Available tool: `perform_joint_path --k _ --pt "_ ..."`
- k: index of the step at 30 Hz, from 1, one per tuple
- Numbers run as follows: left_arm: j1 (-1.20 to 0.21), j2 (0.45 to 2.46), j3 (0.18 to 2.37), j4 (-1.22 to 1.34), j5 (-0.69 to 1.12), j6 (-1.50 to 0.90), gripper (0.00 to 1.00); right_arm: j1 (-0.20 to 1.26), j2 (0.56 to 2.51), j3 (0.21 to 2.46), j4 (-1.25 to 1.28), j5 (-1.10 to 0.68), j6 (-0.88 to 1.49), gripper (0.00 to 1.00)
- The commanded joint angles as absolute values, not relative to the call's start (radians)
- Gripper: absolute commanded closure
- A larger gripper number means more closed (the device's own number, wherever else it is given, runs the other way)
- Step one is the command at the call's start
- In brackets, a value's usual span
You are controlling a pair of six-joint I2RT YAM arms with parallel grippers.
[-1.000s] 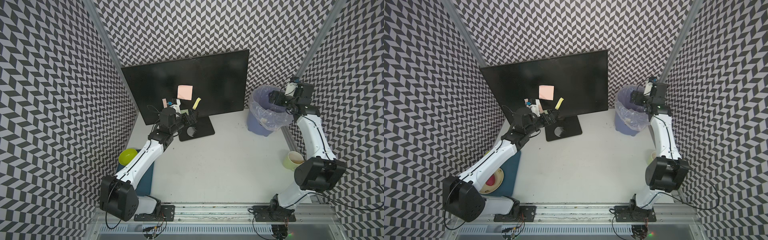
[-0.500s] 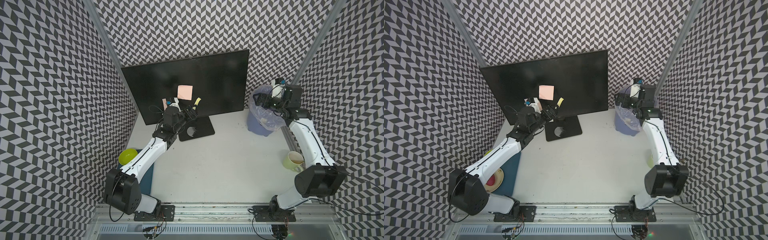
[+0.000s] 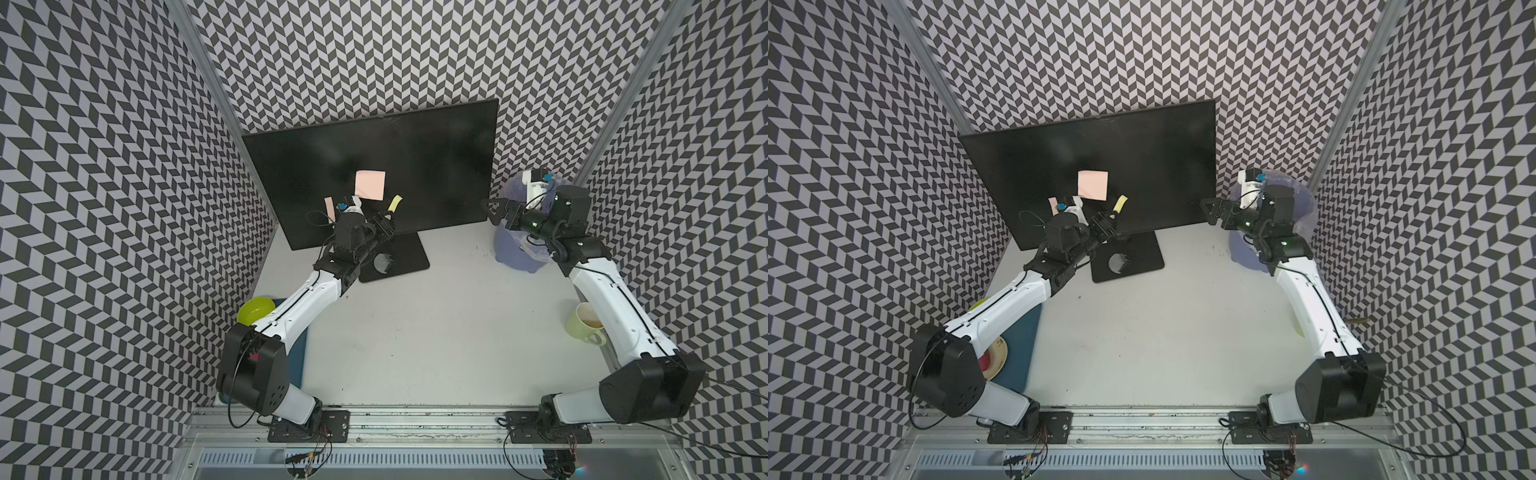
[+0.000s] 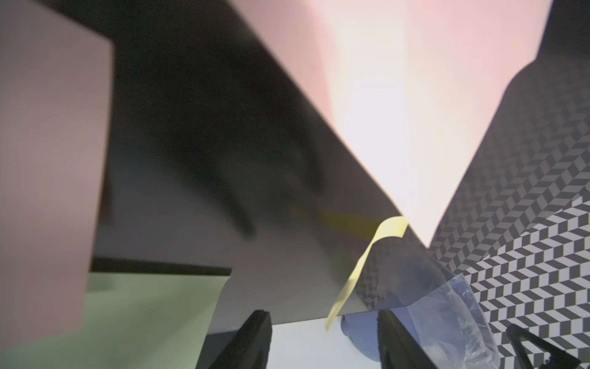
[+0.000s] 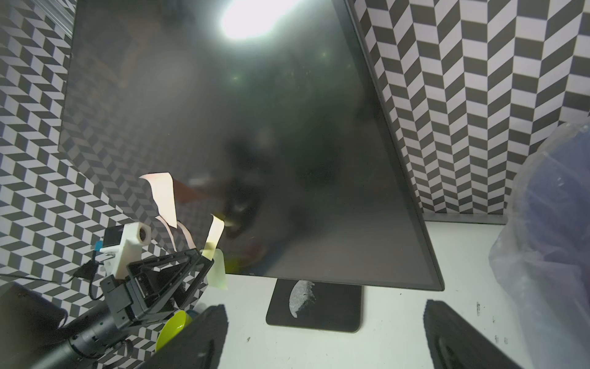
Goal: Remove the sticky note from the monitor
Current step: Tear off the sticky note from the monitor.
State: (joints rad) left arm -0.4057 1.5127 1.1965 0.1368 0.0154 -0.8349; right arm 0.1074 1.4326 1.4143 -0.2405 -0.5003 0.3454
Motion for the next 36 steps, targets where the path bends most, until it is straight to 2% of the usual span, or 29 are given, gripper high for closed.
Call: perform_joint_path --k 1,8,11,15,16,31,36 --pt "-0.409 1.531 1.232 0.185 0.034 -0.842 0.50 0.120 1.389 1.402 -0.178 -0.513 0.366 0.01" --pt "-0.409 1.552 1.253 0.178 0.057 -0.834 0.65 0.127 1.383 1.393 -0.170 -0.517 0.369 0.01" --pt "-0.410 1.552 1.252 0.179 0.065 -0.829 0.75 0.130 1.379 1.388 -0.170 -0.514 0.368 0.01" --pt "-0.408 1.556 1.252 0.180 0.084 -0.819 0.98 0.132 1.371 1.377 -0.171 -0.508 0.365 0.01" --pt "-0.408 1.555 1.252 0.178 0.083 -0.817 1.00 0.132 1.369 1.373 -0.173 -0.505 0.363 0.01" --pt "-0.408 1.452 1.169 0.155 0.097 -0.795 1.00 0.163 1.362 1.356 -0.163 -0.513 0.372 0.01" --pt "-0.412 1.408 1.134 0.137 0.127 -0.799 1.00 0.200 1.356 1.323 -0.104 -0.565 0.440 0.01"
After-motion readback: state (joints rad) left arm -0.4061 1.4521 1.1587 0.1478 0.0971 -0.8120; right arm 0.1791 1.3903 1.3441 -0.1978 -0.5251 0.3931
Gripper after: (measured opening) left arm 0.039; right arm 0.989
